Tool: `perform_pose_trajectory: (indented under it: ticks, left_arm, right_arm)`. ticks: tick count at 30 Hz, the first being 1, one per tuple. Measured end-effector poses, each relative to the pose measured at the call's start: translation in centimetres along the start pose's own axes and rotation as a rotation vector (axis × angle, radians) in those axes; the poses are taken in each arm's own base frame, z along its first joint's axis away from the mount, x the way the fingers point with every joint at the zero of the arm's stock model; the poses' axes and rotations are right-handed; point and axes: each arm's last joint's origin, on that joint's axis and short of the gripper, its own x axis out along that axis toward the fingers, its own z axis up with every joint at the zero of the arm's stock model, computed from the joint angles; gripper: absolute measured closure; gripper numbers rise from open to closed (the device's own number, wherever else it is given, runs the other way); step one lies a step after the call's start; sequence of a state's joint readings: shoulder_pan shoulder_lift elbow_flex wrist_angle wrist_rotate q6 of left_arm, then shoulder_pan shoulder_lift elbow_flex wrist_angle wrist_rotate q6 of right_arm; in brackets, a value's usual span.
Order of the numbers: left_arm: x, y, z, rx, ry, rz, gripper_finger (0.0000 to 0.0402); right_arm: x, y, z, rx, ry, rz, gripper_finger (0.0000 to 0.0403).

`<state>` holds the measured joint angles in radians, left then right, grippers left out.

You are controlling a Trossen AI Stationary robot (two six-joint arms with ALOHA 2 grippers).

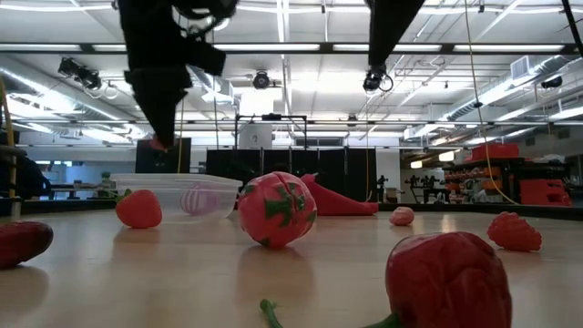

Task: Pick and placing Produce into tupperware
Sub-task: Put the bottom pink peach in the transparent bin

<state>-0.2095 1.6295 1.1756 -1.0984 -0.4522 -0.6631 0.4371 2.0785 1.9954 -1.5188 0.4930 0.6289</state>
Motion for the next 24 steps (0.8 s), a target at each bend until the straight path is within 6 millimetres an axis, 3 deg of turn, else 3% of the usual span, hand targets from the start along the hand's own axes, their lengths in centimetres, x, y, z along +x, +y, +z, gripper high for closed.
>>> perform_pose_trajectory:
  ticks: [12, 24]
  left_arm:
    - [4.9, -0.3, -1.7, -0.045, 0.011, -0.093, 0.0304]
    - [5.2, -0.6, -1.5, -0.009, -0.03, -0.12, 0.0253]
  right_arm:
    - [0.5, 4.2, -4.2, 0.029, -0.004, -0.08, 0.0129]
    - [1.1, 4.7, -5.0, 0.061, 0.007, -0.099, 0.0129]
